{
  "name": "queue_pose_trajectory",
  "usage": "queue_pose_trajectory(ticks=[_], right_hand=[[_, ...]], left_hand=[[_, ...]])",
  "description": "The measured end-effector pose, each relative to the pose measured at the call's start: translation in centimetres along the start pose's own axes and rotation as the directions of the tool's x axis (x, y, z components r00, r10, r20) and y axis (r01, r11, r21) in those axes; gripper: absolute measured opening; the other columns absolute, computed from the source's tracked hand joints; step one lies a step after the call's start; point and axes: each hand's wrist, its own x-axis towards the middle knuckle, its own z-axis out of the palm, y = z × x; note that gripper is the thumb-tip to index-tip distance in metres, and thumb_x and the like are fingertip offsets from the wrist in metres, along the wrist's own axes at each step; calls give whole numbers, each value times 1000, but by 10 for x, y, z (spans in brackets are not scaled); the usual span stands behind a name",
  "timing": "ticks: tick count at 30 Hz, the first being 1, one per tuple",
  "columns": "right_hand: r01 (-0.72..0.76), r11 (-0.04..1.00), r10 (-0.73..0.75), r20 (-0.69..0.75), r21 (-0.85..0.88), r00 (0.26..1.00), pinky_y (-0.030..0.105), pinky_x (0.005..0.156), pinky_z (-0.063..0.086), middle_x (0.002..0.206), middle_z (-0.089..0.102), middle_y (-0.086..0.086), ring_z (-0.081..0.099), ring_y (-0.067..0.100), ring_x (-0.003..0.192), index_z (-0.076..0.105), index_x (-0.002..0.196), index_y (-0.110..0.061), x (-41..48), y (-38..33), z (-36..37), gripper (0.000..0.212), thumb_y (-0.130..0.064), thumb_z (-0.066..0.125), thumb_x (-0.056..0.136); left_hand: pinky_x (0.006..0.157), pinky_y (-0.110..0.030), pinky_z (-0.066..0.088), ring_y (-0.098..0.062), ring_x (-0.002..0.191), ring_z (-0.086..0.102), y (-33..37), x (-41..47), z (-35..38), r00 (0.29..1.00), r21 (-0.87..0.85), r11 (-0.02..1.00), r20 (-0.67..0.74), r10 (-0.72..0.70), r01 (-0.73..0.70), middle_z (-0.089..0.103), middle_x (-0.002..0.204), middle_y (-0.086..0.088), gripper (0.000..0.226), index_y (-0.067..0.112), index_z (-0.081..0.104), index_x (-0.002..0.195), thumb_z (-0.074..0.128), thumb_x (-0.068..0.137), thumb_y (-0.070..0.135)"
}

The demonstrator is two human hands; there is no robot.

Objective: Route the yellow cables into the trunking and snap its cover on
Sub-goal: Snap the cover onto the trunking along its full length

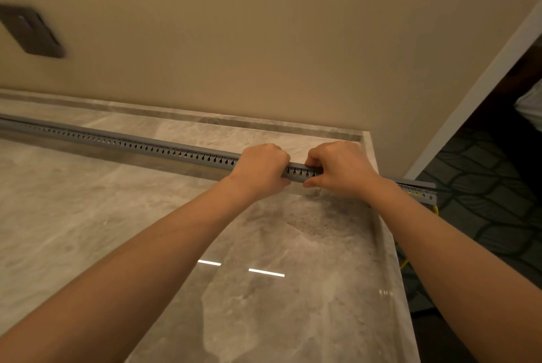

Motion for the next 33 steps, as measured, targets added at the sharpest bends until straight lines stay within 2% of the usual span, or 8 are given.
queue_pose_trajectory(ticks=[3,11,15,18,21,25,33], right_hand=[[1,1000,-1,-2,-2,1000,27,60,31,87,67,-3,58,19,80,65,90,-23,1,2,1,30,-48,68,75],[24,999,-23,-11,26,1000,28,61,35,88,69,-2,60,20,79,67,94,-22,-1,5,5,33,-49,66,76],[-57,983,66,-46,172,997,30,65,44,87,69,-5,58,16,76,67,92,-24,-9,7,10,32,-47,71,71],[-68,970,82,-53,234,995,30,68,47,92,70,-5,59,15,80,68,99,-24,-17,9,12,32,-41,72,73],[-51,982,59,-35,184,998,26,65,41,96,68,-4,58,14,84,66,108,-24,-23,14,9,33,-35,70,77],[-72,994,73,-10,79,997,30,72,48,100,65,-6,57,13,88,62,114,-26,-35,25,3,35,-38,66,82],[-67,995,70,41,-73,997,29,70,48,100,65,-7,58,14,88,62,109,-28,-42,42,-3,33,-48,62,82]], left_hand=[[61,-31,37,-26,89,58,15,8,5,1000,-145,989,-5,27,-27,62,96,-7,21,11,65,100,55,88,25],[63,-30,34,-27,90,60,18,18,-4,994,36,995,59,87,-89,64,97,-11,27,12,66,104,58,89,32],[63,-30,34,-27,89,59,18,19,-6,991,65,991,77,110,-115,65,96,-11,28,12,67,106,58,89,32],[64,-30,34,-27,90,59,17,19,-5,990,60,991,83,116,-121,64,97,-10,28,13,67,107,59,88,32],[64,-30,34,-26,90,58,17,20,-4,990,49,991,77,118,-122,64,96,-10,28,12,67,106,60,88,33],[65,-30,33,-25,88,56,16,22,-3,990,44,991,67,121,-125,63,93,-8,27,12,67,103,61,87,34],[64,-29,35,-24,83,57,16,23,-3,989,40,990,79,129,-132,65,89,-7,28,12,69,102,62,87,34]])
